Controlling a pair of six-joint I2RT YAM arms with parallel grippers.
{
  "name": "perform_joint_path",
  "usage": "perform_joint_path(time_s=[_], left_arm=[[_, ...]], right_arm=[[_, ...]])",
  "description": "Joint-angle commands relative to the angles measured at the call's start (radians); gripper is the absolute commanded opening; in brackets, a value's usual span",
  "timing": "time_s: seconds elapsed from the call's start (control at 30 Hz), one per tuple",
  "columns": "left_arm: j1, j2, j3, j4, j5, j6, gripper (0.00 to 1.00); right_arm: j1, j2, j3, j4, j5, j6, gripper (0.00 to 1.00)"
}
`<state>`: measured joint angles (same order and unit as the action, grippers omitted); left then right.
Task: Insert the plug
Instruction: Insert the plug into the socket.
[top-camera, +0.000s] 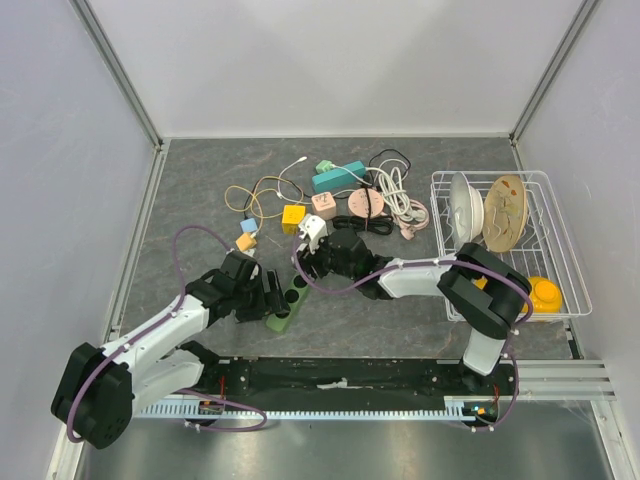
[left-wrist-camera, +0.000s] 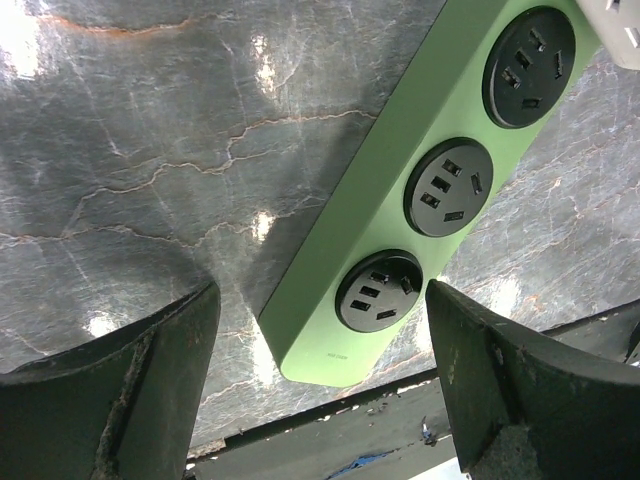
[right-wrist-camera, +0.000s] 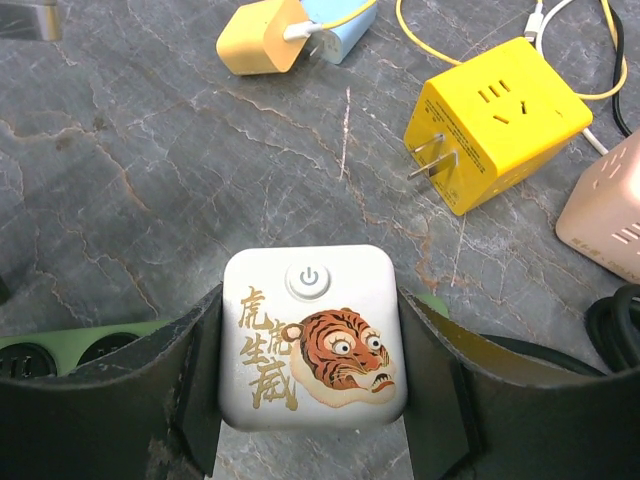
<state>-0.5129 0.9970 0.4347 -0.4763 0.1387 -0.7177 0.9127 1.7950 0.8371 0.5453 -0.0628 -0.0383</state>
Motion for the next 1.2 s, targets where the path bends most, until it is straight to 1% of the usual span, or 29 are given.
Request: perform_joint_path(time_s=[0.0, 0.17, 0.27, 0.4, 0.57, 0.7, 0.77, 0.87, 0.93, 1.0, 1.03, 1.07, 1.13, 1.17], left_arm=[[-0.006, 0.002, -0.001, 0.008, -0.004, 0.000, 0.90], [-0.006, -0.026, -0.019, 0.010, -0.013, -0.012, 0.90], [-0.007, -0.041, -0.025, 0.010, -0.021, -0.020, 0.90], [-0.006, -0.055, -0.030, 0.010, -0.024, -0.025, 0.90], [-0.006, -0.038, -0.025, 0.011, -0.016, -0.019, 0.90], [-0.006, -0.037, -0.019, 0.011, -0.010, -0.012, 0.90], [-0.006, -0.044, -0.019, 0.011, -0.010, -0.012, 0.90], [-0.006, -0.073, -0.013, 0.001, -0.014, -0.015, 0.90], [-0.006, -0.099, -0.004, -0.007, -0.017, -0.014, 0.90], [-0.006, -0.118, 0.010, -0.021, -0.028, -0.008, 0.91], [-0.006, -0.133, 0.013, -0.025, -0.039, -0.005, 0.92], [-0.006, -0.142, 0.019, -0.030, -0.040, -0.002, 0.92], [-0.006, -0.156, 0.036, -0.045, -0.053, 0.007, 0.93], [-0.006, -0.170, 0.044, -0.051, -0.056, 0.011, 0.93]], right_arm=[[0.055, 0.148, -0.049, -0.495, -0.011, 0.081, 0.00], [0.071, 0.181, -0.088, -0.466, -0.020, 0.126, 0.00], [0.086, 0.178, -0.151, -0.407, -0.025, 0.178, 0.00], [0.103, 0.182, -0.260, -0.260, -0.029, 0.267, 0.00], [0.129, 0.248, -0.256, -0.228, -0.009, 0.307, 0.00], [0.138, 0.305, -0.292, -0.144, -0.002, 0.357, 0.00], [0.150, 0.307, -0.303, -0.124, 0.001, 0.373, 0.00], [0.166, 0.304, -0.306, -0.131, -0.002, 0.371, 0.00], [0.178, 0.267, -0.297, -0.151, 0.001, 0.364, 0.00], [0.184, 0.212, -0.254, -0.232, 0.014, 0.336, 0.00], [0.190, 0.193, -0.233, -0.264, 0.018, 0.324, 0.07], [0.189, 0.175, -0.189, -0.325, 0.032, 0.312, 0.26], [0.189, 0.124, -0.138, -0.384, 0.052, 0.278, 0.48], [0.190, 0.110, -0.091, -0.431, 0.058, 0.272, 0.65]])
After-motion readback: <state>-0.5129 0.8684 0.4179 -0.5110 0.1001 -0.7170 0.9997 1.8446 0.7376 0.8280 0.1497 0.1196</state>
